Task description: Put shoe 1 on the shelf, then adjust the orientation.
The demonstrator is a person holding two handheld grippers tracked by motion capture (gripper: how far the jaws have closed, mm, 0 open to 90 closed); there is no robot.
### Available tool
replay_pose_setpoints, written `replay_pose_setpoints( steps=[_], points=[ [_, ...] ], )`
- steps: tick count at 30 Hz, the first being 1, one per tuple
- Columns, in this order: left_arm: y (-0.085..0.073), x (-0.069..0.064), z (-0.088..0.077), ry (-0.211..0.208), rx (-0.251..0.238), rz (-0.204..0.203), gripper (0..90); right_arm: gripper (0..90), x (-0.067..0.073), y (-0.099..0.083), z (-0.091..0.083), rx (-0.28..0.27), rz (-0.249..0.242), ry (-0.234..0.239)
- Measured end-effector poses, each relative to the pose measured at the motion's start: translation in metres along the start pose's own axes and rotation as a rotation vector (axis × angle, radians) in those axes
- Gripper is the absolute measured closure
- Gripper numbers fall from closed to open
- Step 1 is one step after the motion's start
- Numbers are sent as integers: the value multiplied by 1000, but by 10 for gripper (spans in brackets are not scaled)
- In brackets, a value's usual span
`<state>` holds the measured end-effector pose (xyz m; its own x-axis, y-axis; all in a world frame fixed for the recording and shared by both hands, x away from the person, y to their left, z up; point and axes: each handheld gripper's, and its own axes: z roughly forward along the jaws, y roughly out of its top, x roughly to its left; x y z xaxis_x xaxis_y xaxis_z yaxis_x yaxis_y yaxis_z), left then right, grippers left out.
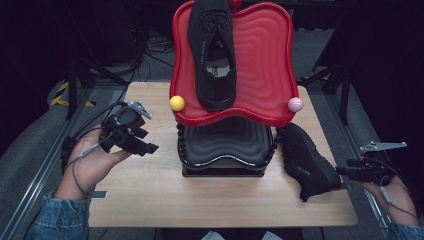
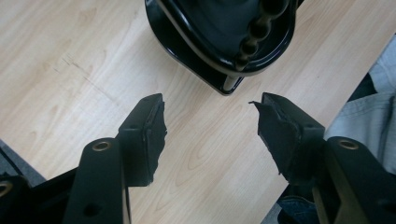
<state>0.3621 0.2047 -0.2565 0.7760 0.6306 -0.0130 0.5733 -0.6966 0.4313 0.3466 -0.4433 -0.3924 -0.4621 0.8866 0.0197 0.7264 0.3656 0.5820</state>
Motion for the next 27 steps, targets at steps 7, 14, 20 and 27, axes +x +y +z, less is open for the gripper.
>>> replay_pose_setpoints(
  steps=[7,14,20,27],
  points=[
    [-16,4,32,-17,12,-25,413,411,2,1,-4,3,2,-4],
    [-30,8,55,-17,1,-75,412,428,3,5,-11,-16,-5,-13],
    [-33,7,70,-41,-6,-86,409,499,8,13,-17,-13,-19,-8],
    [-34,5,83,-37,8,-79,403,775,23,33,-22,-12,-71,42]
  ],
)
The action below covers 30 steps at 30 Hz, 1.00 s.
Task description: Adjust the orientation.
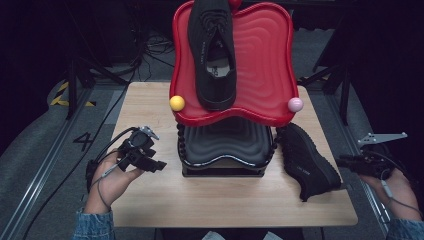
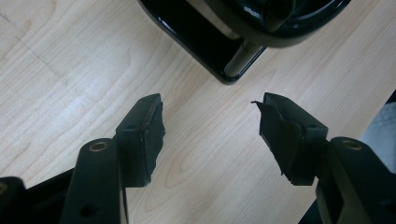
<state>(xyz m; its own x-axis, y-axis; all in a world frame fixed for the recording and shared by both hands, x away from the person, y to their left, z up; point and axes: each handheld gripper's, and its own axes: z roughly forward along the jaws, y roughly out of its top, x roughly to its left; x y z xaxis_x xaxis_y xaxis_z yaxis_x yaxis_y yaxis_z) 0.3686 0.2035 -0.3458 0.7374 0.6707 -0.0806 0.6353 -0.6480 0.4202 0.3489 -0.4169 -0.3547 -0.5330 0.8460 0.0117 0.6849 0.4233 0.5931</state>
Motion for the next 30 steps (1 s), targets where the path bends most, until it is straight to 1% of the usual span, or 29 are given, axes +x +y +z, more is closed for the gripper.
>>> replay_pose_setpoints(
  steps=[1,2,4,5,6,7,10,11,13,14,15,17,20,21,22,24,25,26,28,30],
  points=[
    [-1,0,0,-13,-2,-10,402,815,3,4,0,-5,-11,9],
    [-1,0,0,-13,-2,-10,401,815,3,4,0,-5,-11,9],
    [-3,1,0,-17,-6,-18,400,891,7,12,2,-8,-26,21],
    [-4,2,0,-6,-6,-17,400,899,11,20,5,4,-40,24],
    [-5,2,1,-17,-7,-28,400,900,12,23,7,11,-47,24],
    [-5,2,1,-17,-7,-28,400,900,12,23,7,11,-47,24],
    [-7,3,4,-25,0,-27,398,900,17,36,19,32,-86,25],
    [-8,3,5,-25,0,-35,399,900,18,38,21,34,-87,28],
    [-8,3,6,-27,2,-37,397,900,19,47,30,42,-103,26],
    [-8,3,7,-26,3,-31,397,900,20,50,33,46,-103,25],
    [-8,3,7,-25,10,-35,397,900,21,53,36,51,-111,26],
    [-8,4,9,-26,12,-29,396,900,21,55,39,61,-111,29],
    [-9,4,12,-16,21,-37,396,900,23,62,51,81,-122,30],
    [-9,4,13,-22,26,-38,395,899,23,63,52,83,-124,30],
    [-9,5,13,-11,25,-25,395,899,24,65,55,86,-124,34],
    [-9,3,14,-29,38,-43,395,899,24,66,57,86,-121,38],
    [-9,4,15,-29,35,-36,395,900,24,67,59,91,-121,40],
    [-9,4,16,-32,36,-41,395,899,23,67,61,100,-123,36],
    [-9,4,16,-24,36,-28,395,900,22,68,65,119,-128,24],
    [-10,4,17,-24,44,-31,395,900,21,70,66,131,-144,-5]
  ],
)
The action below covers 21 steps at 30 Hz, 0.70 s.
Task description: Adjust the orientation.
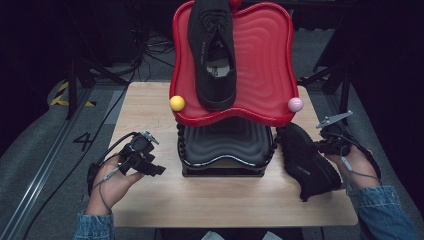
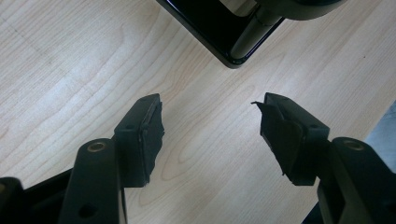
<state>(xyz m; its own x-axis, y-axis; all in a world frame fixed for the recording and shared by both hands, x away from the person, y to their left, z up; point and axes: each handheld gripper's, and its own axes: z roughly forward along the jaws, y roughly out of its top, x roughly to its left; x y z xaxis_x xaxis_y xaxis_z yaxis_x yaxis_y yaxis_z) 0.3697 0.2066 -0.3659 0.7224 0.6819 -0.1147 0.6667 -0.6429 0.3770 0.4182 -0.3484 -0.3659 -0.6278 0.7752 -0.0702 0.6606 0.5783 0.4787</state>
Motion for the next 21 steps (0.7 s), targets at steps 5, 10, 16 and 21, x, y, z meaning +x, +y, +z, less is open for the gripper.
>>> replay_pose_setpoints(
  steps=[5,10,16,21],
  points=[
    [-1,1,3,-9,12,-13,394,900,-6,-1,-2,20,-8,-35],
    [-1,1,5,-20,17,-13,394,900,-13,-2,-4,32,7,-54],
    [-2,2,7,-18,21,-17,393,900,-23,-2,-5,43,25,-60],
    [-2,2,7,-25,25,-19,392,900,-32,-3,-5,53,49,-69]
  ],
)
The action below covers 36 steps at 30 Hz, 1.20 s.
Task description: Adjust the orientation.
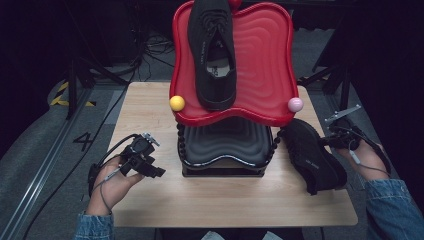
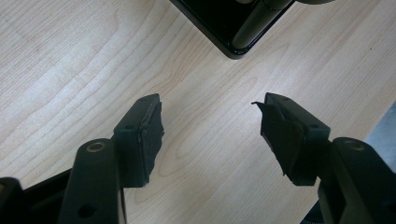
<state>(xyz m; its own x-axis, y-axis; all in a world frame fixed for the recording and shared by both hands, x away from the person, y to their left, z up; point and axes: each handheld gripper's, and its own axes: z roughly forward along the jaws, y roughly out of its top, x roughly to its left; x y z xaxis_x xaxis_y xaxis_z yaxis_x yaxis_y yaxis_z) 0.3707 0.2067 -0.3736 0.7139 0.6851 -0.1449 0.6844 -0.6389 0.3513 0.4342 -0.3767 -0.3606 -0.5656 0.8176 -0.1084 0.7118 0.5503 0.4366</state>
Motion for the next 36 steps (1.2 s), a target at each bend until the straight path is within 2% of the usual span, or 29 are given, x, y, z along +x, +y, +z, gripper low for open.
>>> replay_pose_setpoints(
  steps=[12,16,19,24,25,27,30,31,34,36],
  points=[
    [0,-1,2,-5,9,3,391,900,-18,-2,4,28,38,-26],
    [0,-1,2,-6,9,3,388,900,-27,-3,8,50,48,-50],
    [0,-1,1,-1,4,7,388,884,-29,-2,1,36,57,-83],
    [0,-1,1,-4,6,7,388,865,-28,-2,-14,-3,48,-103],
    [0,-2,1,-10,5,2,388,859,-27,-2,-17,-3,38,-130],
    [0,-3,1,-10,3,4,389,825,-27,-7,-25,-16,41,-100],
    [0,-3,1,-10,0,1,389,812,-26,-10,-30,-20,39,-100],
    [0,-3,1,-9,4,3,389,784,-25,-14,-37,-24,40,-96],
    [1,-3,1,-4,2,15,389,756,-22,-21,-47,-32,40,-65],
    [1,-3,2,-11,7,8,389,739,-19,-23,-50,-29,38,-50]
  ],
)
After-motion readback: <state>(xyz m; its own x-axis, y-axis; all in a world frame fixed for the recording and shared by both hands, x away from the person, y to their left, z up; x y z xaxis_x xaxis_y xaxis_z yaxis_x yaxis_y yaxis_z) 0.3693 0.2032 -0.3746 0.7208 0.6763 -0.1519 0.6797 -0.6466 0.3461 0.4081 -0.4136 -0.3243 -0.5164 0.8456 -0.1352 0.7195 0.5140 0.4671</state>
